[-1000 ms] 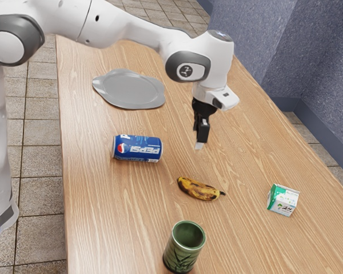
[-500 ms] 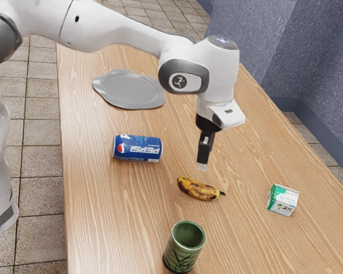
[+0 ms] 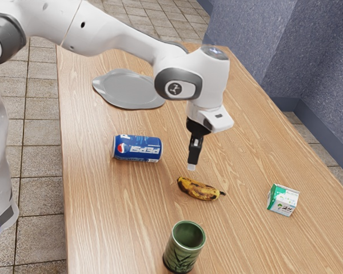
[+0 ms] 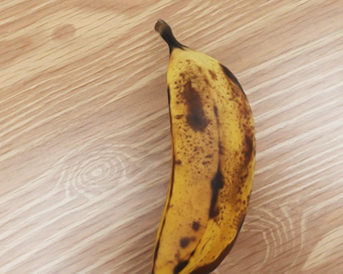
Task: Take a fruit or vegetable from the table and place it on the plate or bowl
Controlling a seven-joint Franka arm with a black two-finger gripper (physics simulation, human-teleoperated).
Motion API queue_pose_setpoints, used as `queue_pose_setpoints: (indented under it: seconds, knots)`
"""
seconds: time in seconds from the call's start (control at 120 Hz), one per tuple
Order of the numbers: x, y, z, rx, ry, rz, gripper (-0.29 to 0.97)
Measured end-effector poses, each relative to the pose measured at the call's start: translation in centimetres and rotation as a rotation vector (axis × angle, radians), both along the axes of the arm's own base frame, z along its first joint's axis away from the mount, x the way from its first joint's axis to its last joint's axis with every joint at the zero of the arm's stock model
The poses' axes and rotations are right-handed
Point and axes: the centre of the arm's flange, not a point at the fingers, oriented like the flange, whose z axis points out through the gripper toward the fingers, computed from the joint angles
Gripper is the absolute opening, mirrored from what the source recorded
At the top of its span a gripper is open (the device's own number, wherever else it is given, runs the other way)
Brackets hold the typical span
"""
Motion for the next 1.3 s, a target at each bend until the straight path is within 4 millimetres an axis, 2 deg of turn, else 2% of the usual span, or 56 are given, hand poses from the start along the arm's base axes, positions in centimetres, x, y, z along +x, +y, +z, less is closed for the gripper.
queue_pose_setpoints:
  seconds: [0.142, 0.575, 0.9, 1.3]
  knots:
    - [-0.3, -1.1, -1.3, -0.002, 0.004, -0.022, 0.68]
    - [1.6, -0.5, -5.9, -0.031, 0.037, 0.002, 0.68]
    - [2.0, -1.6, -6.9, -0.04, 0.03, -0.013, 0.68]
    - [2.9, -2.4, -9.2, -0.043, 0.058, -0.026, 0.68]
